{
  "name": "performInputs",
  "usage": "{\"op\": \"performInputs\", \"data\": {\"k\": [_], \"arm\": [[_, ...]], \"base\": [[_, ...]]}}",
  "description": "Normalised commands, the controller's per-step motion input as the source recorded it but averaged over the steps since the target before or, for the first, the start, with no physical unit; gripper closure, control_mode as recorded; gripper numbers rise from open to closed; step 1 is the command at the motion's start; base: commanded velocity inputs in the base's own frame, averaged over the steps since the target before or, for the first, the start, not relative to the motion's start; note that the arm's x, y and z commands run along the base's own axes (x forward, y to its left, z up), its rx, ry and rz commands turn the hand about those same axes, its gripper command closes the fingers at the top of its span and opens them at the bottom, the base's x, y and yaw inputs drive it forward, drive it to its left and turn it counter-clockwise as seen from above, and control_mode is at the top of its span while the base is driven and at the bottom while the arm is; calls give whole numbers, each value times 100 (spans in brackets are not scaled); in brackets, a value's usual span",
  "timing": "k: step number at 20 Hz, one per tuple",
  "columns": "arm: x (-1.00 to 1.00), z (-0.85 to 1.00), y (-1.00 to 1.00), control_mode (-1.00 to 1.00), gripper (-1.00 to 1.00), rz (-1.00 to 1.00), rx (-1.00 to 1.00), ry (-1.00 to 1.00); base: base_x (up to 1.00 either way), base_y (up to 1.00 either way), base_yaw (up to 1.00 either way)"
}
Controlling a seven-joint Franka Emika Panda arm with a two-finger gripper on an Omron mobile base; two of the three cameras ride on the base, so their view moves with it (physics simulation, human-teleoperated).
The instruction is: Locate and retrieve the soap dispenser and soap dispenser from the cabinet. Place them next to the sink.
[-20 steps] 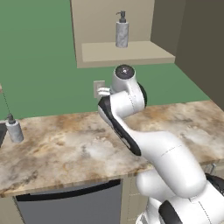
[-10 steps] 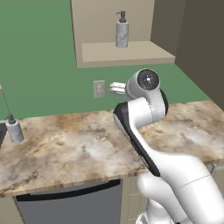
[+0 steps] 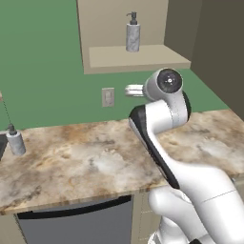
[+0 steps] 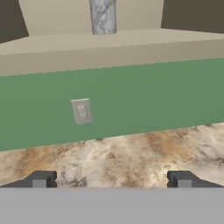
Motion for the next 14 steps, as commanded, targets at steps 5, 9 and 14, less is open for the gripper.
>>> {"op": "performInputs", "data": {"k": [5, 9, 14], "arm": [[0, 32, -5, -100, -100, 5, -17, -7], [2, 45, -3, -100, -100, 2, -13, 2], [20, 5, -5, -100, -100, -8, 6, 4]], "base": [[0, 0, 0], [0, 0, 0], [0, 0, 0]]}}
